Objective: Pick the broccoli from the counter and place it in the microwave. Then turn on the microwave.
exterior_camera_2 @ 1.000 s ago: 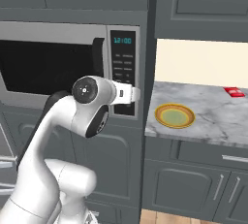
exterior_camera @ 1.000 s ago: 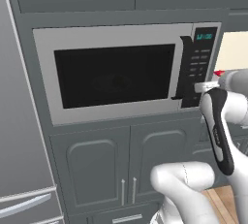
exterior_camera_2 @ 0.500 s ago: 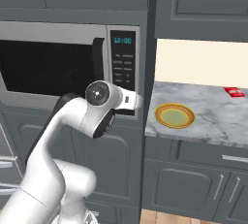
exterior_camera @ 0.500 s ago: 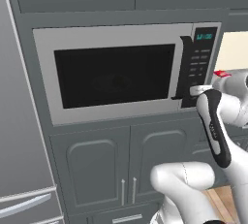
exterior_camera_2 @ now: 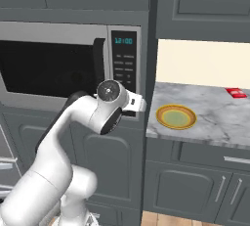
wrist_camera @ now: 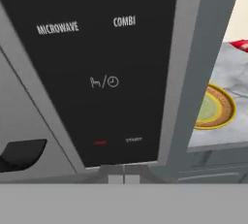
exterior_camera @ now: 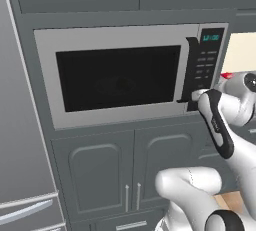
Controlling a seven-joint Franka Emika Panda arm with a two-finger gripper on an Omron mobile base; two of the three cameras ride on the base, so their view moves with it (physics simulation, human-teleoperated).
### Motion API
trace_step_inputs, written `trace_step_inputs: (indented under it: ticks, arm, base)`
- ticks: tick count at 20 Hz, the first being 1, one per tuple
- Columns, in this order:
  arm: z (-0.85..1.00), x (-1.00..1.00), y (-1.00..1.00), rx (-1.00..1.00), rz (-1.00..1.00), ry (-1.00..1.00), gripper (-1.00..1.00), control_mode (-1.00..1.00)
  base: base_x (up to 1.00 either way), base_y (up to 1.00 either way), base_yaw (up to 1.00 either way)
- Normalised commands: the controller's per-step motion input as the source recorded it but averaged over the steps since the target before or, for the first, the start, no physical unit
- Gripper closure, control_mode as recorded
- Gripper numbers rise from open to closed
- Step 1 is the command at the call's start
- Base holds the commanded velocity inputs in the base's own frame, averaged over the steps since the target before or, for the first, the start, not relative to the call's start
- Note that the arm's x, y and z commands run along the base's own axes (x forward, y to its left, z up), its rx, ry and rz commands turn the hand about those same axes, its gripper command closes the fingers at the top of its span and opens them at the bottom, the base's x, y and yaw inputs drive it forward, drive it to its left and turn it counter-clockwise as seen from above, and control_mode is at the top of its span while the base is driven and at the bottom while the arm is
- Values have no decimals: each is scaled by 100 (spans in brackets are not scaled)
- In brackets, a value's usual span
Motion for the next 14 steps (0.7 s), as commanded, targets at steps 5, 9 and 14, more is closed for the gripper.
trace_step_inputs:
  ticks: [5,9,14]
  arm:
    - [-31,35,-3,7,0,5,100,-100]
    - [-29,37,0,7,0,4,100,-100]
    - [-31,34,-5,5,0,4,100,-100]
  base:
    - [0,0,0]
    - [0,0,0]
    - [0,0,0]
